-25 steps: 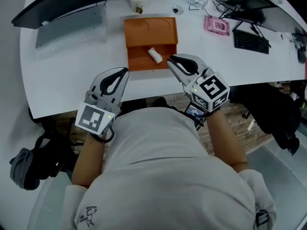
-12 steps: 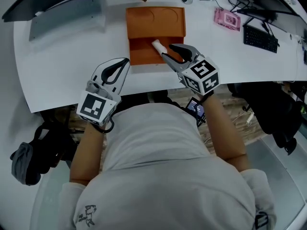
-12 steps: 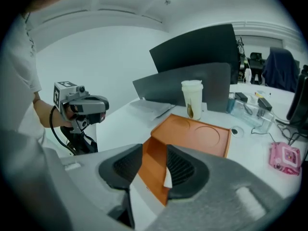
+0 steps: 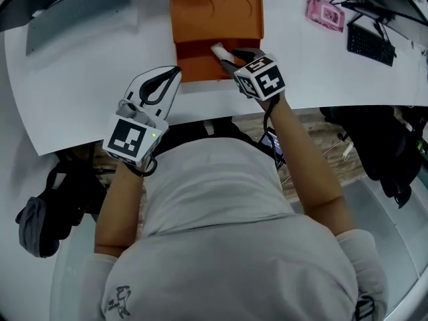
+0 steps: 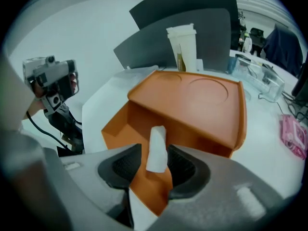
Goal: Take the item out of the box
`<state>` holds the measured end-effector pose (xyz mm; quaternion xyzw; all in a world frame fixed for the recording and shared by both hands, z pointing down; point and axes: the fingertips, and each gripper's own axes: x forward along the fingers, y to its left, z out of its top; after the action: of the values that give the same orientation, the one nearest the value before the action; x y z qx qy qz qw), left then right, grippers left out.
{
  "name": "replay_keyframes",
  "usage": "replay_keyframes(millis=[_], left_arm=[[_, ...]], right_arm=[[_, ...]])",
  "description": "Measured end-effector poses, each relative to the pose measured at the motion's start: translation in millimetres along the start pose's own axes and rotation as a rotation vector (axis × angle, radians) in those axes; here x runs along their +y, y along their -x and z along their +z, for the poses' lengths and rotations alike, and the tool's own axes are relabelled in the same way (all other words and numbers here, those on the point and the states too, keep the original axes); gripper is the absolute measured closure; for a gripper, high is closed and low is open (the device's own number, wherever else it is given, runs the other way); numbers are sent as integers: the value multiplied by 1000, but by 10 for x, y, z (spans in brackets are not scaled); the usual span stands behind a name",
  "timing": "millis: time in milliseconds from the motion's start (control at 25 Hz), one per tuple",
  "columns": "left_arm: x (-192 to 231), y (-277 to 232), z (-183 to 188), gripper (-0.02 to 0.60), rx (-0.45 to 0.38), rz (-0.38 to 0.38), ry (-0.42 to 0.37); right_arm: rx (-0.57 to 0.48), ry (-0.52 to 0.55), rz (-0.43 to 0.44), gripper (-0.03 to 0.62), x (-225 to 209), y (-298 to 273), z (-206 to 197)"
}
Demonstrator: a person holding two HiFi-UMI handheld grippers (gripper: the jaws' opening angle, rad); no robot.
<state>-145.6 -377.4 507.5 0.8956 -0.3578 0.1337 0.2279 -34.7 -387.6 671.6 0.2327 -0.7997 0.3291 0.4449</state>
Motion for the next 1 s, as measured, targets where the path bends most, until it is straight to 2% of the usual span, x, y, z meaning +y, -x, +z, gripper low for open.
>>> replay_keyframes(millis=[120, 280, 680, 1000], left_arm=[[61, -44, -82, 584, 16, -3, 14], [86, -63, -174, 584, 26, -14, 29], [156, -23, -276, 584, 26, -10, 55], [220, 102, -351, 584, 19, 13, 72]], right_arm=[[33, -14, -18, 427, -60, -118, -42], [81, 38, -48, 425, -65, -224, -28], [190, 64, -79, 427, -28, -410, -74], [220, 94, -85, 465, -24, -509, -116]])
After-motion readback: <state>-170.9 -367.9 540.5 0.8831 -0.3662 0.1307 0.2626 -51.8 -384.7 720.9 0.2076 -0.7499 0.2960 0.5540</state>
